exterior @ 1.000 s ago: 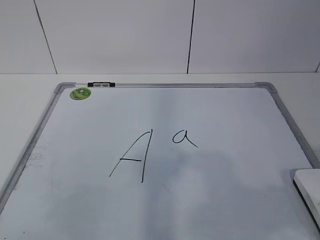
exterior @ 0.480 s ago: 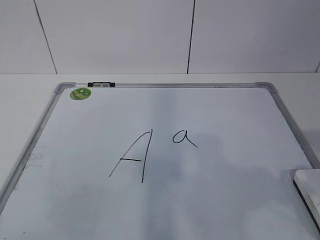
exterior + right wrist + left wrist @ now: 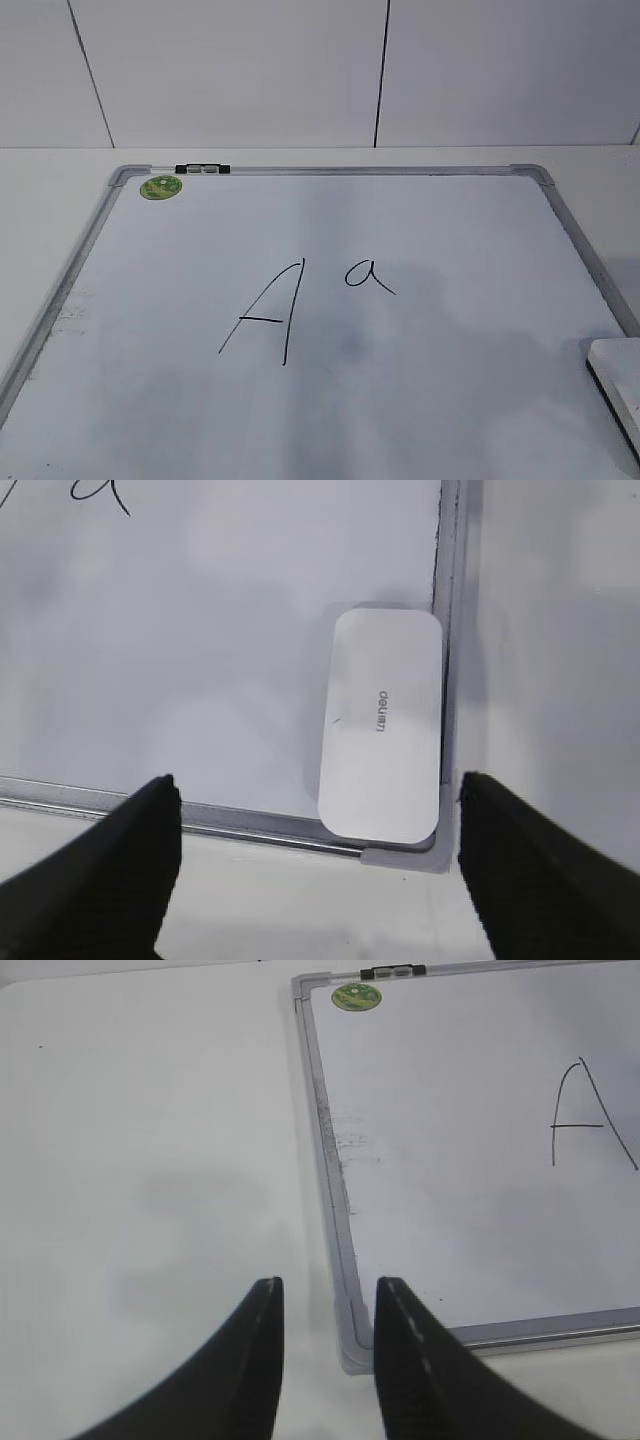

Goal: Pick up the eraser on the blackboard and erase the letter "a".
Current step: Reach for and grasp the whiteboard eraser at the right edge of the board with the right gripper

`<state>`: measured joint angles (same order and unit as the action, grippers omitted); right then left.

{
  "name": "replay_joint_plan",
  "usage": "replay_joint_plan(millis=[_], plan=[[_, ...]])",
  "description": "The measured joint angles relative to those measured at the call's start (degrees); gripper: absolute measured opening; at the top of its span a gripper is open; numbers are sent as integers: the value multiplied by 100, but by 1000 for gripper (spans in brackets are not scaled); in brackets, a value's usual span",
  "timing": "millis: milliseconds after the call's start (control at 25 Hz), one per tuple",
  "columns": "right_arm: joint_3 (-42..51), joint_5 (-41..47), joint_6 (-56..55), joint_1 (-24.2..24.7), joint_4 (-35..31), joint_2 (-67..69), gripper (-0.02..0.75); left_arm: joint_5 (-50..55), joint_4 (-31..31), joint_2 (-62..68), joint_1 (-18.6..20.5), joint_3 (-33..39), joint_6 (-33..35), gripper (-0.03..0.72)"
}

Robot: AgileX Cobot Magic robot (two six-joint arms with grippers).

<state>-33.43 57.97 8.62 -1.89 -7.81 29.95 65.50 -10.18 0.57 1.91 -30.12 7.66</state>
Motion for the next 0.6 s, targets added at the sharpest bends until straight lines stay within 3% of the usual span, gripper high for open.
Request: replay_joint_plan(millis=[600], plan=[[-97,366,-94,0,-276,1708,664,0,0,0,0,0,0,235]])
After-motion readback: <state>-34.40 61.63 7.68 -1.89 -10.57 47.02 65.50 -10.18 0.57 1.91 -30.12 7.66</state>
